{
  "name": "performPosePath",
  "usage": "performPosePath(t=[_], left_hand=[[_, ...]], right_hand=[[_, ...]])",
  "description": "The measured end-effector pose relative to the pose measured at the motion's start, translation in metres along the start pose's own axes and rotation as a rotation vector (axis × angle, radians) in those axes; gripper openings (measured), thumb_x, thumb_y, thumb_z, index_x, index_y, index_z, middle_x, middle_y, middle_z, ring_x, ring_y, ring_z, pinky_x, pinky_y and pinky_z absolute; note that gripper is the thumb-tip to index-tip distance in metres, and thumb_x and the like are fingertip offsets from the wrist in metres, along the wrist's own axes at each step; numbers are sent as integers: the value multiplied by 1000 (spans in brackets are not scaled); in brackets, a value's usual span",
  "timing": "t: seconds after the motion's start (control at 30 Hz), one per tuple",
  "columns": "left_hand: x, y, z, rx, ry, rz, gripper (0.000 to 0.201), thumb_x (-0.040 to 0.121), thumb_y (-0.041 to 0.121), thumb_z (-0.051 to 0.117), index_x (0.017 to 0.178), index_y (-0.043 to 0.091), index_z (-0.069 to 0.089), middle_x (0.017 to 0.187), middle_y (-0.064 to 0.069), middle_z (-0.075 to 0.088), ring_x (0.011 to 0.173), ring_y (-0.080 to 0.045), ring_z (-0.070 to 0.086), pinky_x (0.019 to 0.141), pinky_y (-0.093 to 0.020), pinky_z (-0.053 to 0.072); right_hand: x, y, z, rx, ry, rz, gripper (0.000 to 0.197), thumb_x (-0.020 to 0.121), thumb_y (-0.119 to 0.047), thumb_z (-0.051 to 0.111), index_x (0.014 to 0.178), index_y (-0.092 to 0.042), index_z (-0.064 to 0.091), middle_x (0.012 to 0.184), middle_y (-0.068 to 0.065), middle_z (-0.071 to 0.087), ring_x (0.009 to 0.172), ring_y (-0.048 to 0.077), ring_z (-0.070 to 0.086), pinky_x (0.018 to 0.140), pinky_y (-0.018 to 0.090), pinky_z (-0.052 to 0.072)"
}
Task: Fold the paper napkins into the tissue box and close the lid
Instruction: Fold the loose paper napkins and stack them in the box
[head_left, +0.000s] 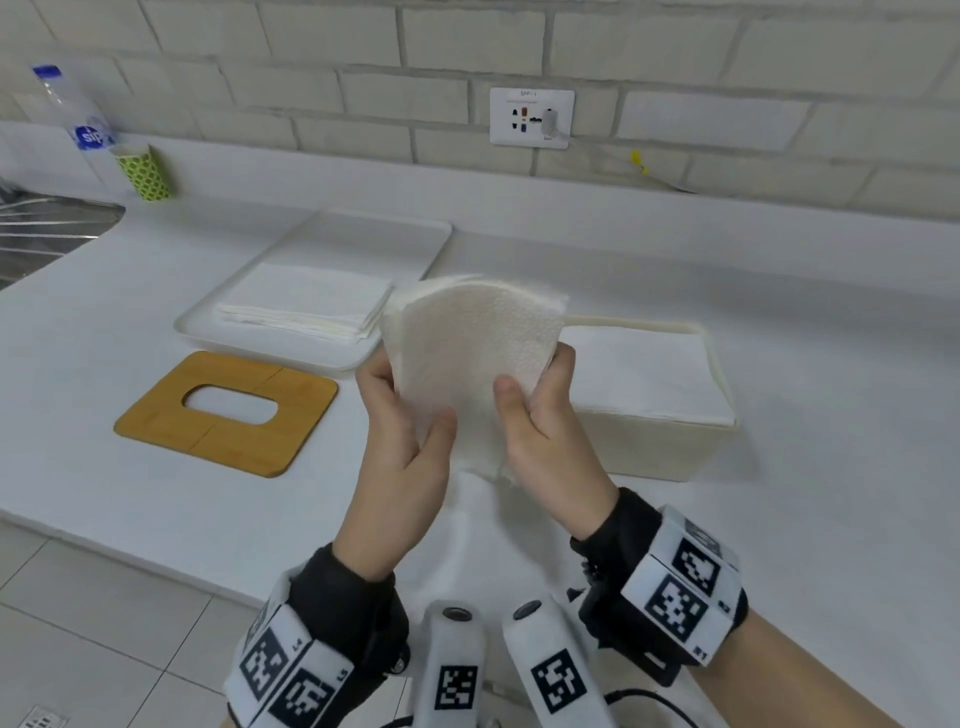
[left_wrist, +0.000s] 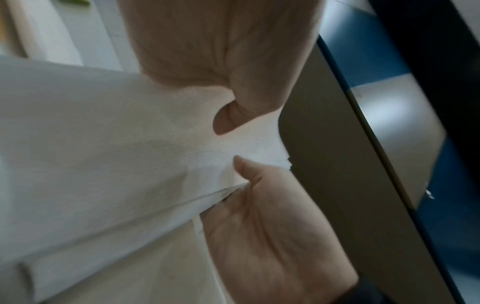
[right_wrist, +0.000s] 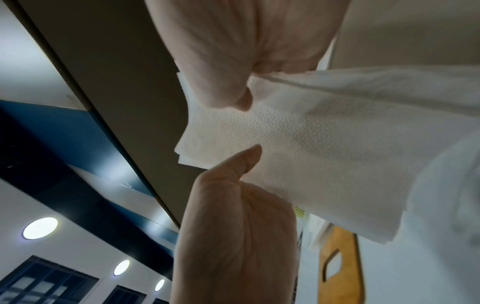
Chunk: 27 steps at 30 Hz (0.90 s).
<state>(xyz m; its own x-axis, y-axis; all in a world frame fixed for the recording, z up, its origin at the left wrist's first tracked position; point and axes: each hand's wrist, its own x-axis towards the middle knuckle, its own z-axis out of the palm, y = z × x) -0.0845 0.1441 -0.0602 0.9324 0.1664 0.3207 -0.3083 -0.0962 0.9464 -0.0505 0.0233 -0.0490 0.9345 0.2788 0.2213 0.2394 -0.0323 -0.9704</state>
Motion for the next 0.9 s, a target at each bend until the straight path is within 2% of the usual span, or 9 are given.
performPosePath(t=[0.1, 0.2, 0.3, 0.37, 0.47, 0.6, 0.7, 0.8, 0.9], left_hand=[[-4, -9, -1, 22, -37, -90, 46, 92, 1, 49, 117, 33, 28, 122, 12, 42, 109, 13, 48, 94, -12, 43], [-3, -13, 2, 77, -35, -67, 48, 93, -10, 41, 110, 33, 31, 117, 13, 44, 103, 17, 47, 85, -4, 39], [1, -7, 6, 64, -3, -16, 46, 92, -15, 38, 103, 29, 32, 110, 11, 44, 98, 16, 49, 83, -4, 39], [1, -6, 6, 63, 0, -15, 50, 89, -17, 41, 105, 29, 31, 111, 13, 41, 99, 18, 47, 82, -4, 40], [-2, -15, 3, 73, -20, -68, 61, 85, -19, 45, 110, 34, 29, 115, 16, 40, 102, 19, 45, 85, -3, 39], [1, -24, 1, 83, -22, -89, 59, 88, -15, 47, 124, 31, 32, 116, 20, 45, 107, 16, 47, 88, -5, 38], [4, -25, 1, -25, 1, -111, 40, 95, 10, 53, 130, 22, 39, 119, 11, 56, 113, 0, 55, 92, -18, 45], [7, -19, -1, -158, 43, -125, 43, 90, 25, 50, 131, 13, 45, 121, 0, 61, 113, -11, 59, 89, -25, 50], [7, -11, -1, -376, 65, -208, 37, 90, 19, 56, 126, 14, 50, 116, 2, 67, 109, -11, 63, 82, -21, 52]], right_hand=[[-6, 9, -2, -99, -20, 32, 21, 96, -3, 37, 107, -18, 26, 106, -12, 45, 96, -8, 48, 78, 2, 37], [-8, 8, -2, -156, 2, 12, 17, 97, -6, 35, 98, -22, 30, 101, 5, 50, 93, 17, 51, 77, 19, 41], [-7, 0, -2, -84, 1, -11, 19, 98, -7, 34, 97, -26, 29, 96, -4, 49, 86, 3, 51, 76, 18, 43], [-7, 2, -3, -62, 27, -22, 22, 97, -9, 39, 99, -29, 28, 106, -4, 48, 98, -4, 50, 84, 14, 42], [-8, 11, -6, -104, 76, -11, 24, 86, -21, 42, 99, -34, 27, 122, 6, 43, 118, 14, 45, 98, 24, 40], [-6, 14, -6, -134, 43, 1, 27, 94, -7, 42, 96, -31, 29, 117, 11, 51, 110, 18, 51, 91, 19, 42], [-7, 9, -4, -132, 0, 1, 30, 95, -3, 41, 95, -30, 29, 109, -1, 50, 100, 9, 52, 83, 11, 42], [-10, 7, -7, -214, -38, 6, 37, 91, -2, 50, 105, -25, 25, 105, -14, 44, 103, 7, 50, 86, 15, 44], [-16, 5, -17, -350, -75, 40, 38, 87, -6, 58, 107, -21, 30, 103, -6, 53, 96, 10, 55, 80, 21, 46]])
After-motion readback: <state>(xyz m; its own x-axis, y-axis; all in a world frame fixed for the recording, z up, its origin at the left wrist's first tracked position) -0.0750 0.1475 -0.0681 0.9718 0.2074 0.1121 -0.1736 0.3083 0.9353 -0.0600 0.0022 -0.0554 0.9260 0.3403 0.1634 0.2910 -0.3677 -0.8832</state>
